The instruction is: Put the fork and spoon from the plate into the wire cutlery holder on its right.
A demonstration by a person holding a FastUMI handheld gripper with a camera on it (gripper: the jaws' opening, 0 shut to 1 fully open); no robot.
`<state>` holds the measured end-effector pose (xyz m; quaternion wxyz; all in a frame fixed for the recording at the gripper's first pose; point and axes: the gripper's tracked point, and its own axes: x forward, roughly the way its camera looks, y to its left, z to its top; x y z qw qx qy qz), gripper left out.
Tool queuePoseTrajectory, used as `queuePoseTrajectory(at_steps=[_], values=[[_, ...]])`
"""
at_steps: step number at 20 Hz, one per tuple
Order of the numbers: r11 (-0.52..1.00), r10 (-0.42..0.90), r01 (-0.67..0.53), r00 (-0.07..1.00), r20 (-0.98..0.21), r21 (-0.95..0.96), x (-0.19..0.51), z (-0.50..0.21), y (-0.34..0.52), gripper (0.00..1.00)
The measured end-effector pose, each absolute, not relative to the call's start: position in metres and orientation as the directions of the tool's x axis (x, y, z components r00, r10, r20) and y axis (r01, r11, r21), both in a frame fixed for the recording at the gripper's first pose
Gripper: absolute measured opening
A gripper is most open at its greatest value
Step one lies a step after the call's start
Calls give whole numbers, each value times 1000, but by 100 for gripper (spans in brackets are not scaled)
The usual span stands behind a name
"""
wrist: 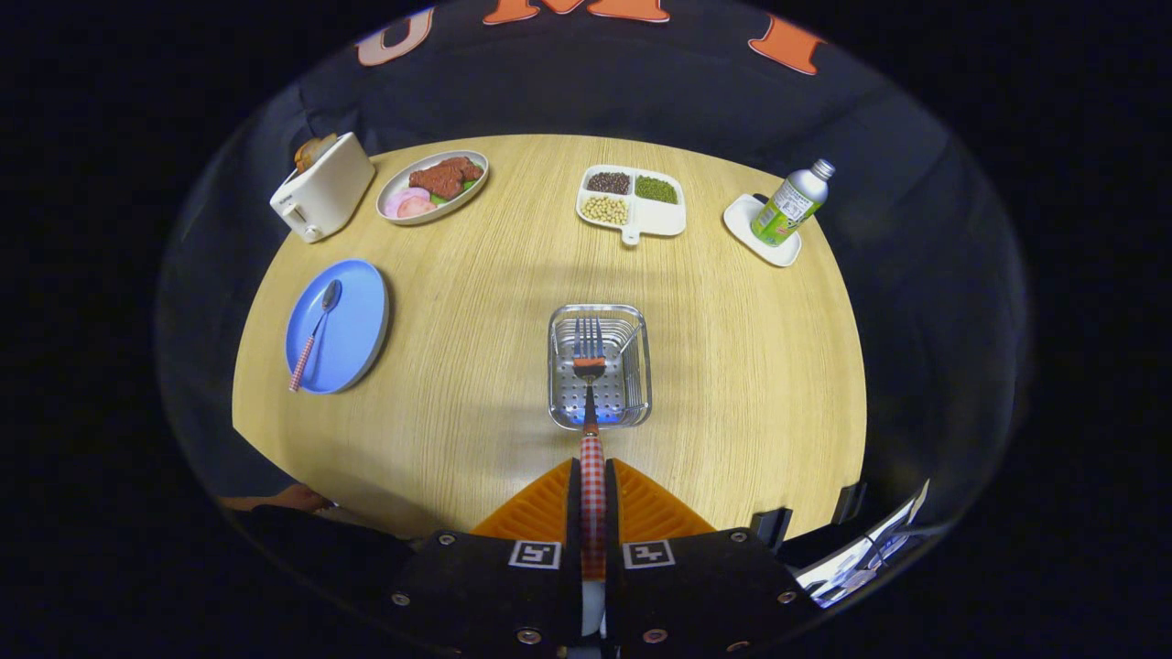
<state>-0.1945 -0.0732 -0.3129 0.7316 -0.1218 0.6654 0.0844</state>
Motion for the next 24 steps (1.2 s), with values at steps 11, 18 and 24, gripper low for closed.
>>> queuePoseTrajectory(at_steps=[11,18,24], values=[[944,-57,-330,-112,-992,-17,-192,-330,-81,11],[944,-45,-329,-167,-985,13,-176,-344,-72,12],[953,-60,-303,-111,-992,-23,-156,-354,-73,14]])
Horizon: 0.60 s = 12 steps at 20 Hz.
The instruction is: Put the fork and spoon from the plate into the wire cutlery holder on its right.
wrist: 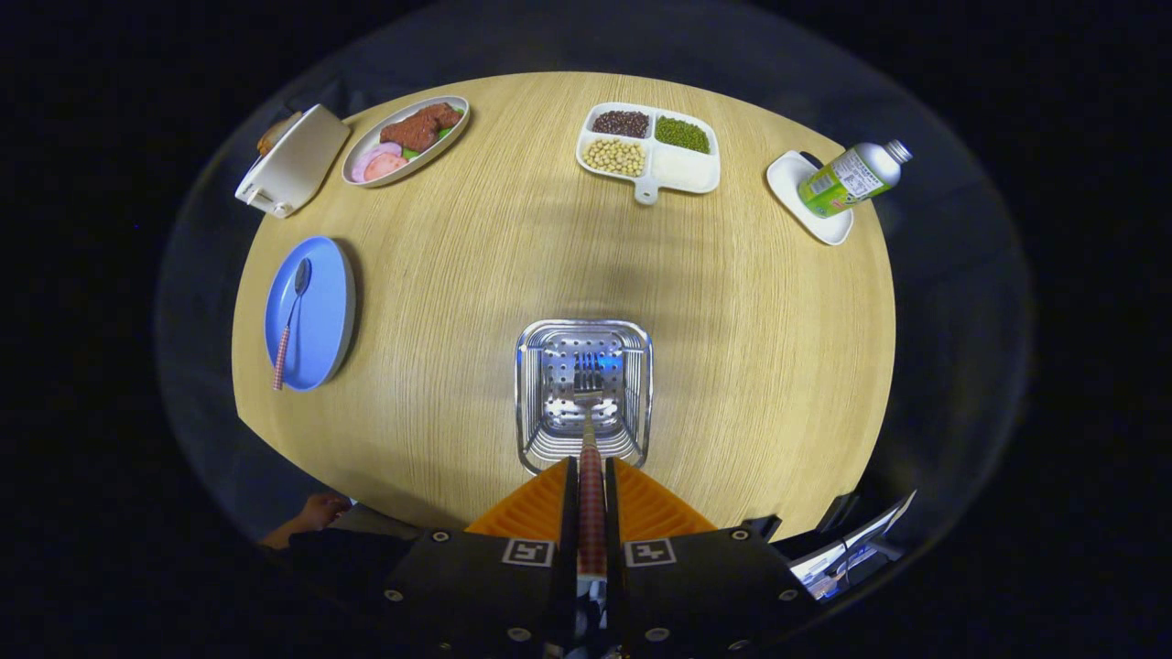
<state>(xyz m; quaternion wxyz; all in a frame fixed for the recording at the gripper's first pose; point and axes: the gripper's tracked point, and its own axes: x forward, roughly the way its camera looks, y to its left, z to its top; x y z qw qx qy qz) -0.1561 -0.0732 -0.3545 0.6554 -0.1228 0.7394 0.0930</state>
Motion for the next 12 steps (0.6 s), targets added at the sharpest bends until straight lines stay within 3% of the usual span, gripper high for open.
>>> queuePoseTrajectory(at_steps=[6,12], values=[[982,28,-189,28,-999,22,-130,-342,-49,19],[979,143,-173,204,-968,108,-115,-314,11,46]])
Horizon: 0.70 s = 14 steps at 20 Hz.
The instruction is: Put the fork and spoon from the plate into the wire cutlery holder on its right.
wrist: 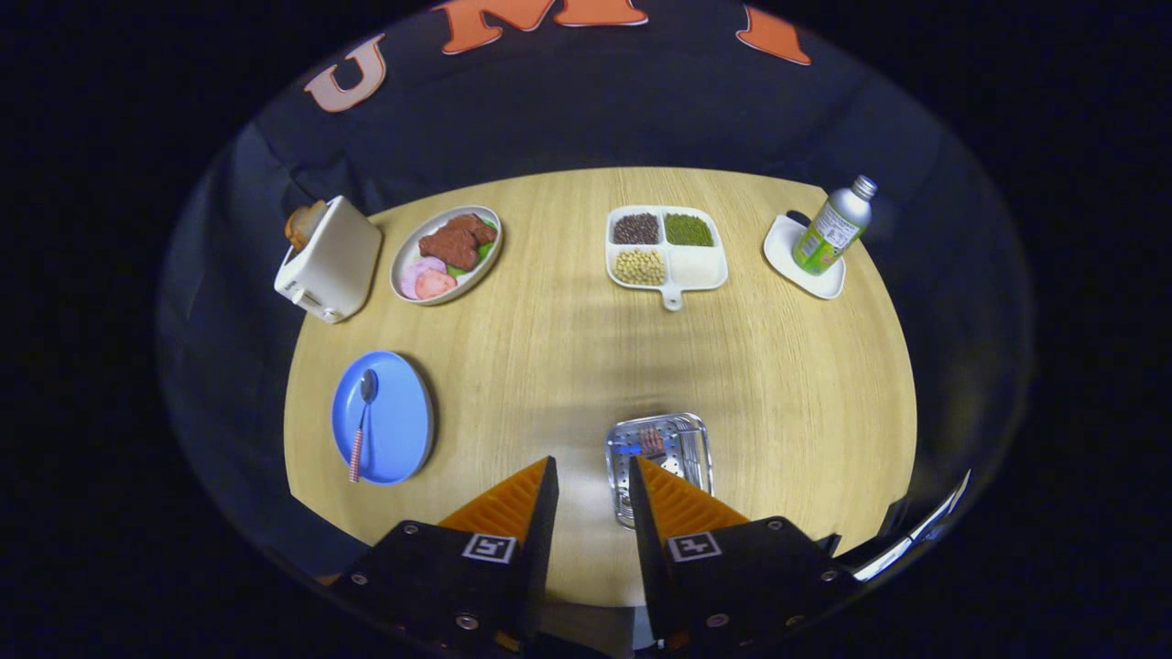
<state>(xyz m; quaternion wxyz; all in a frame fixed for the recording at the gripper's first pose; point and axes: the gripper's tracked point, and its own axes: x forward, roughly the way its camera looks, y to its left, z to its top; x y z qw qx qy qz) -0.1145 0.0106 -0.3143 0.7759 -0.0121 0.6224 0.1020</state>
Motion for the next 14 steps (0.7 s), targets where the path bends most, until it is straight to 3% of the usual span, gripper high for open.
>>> queuePoseTrajectory(at_steps=[5,10,14], values=[[977,181,-173,369,-912,124,-101,-298,60,81],[983,159,-174,603,-782,65,-77,-272,91,88],[980,179,-185,687,-704,68,-81,-258,127,88]])
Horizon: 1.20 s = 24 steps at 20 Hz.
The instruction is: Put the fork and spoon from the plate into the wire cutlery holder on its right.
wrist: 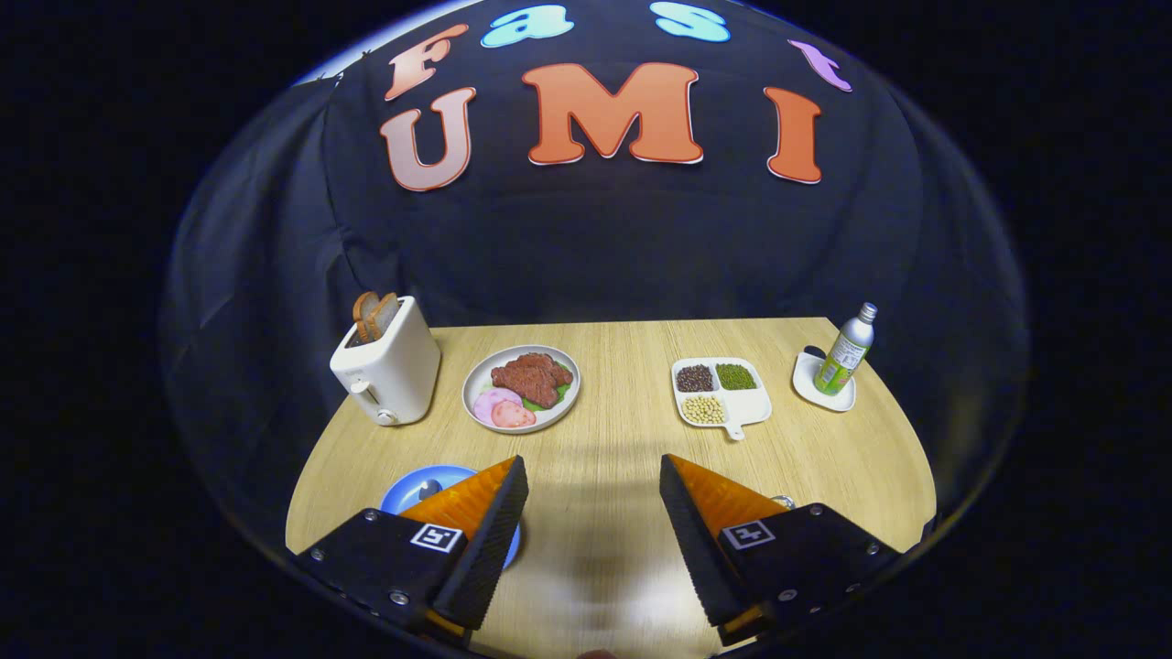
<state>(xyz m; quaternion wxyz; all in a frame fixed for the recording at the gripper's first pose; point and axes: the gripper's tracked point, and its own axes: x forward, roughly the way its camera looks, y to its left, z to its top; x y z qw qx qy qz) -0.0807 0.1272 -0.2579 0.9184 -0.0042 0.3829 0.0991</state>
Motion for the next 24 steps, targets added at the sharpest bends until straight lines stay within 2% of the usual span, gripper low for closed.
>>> queuePoseTrajectory(at_steps=[4,7,15,20,24], values=[[972,208,-230,747,-631,48,-90,-252,168,87],[960,249,-275,743,-621,55,-100,-261,204,87],[925,326,-357,578,-748,128,-154,-322,280,87],[920,318,-365,475,-821,145,-190,-370,300,88],[916,291,-380,415,-862,126,-214,-403,304,82]])
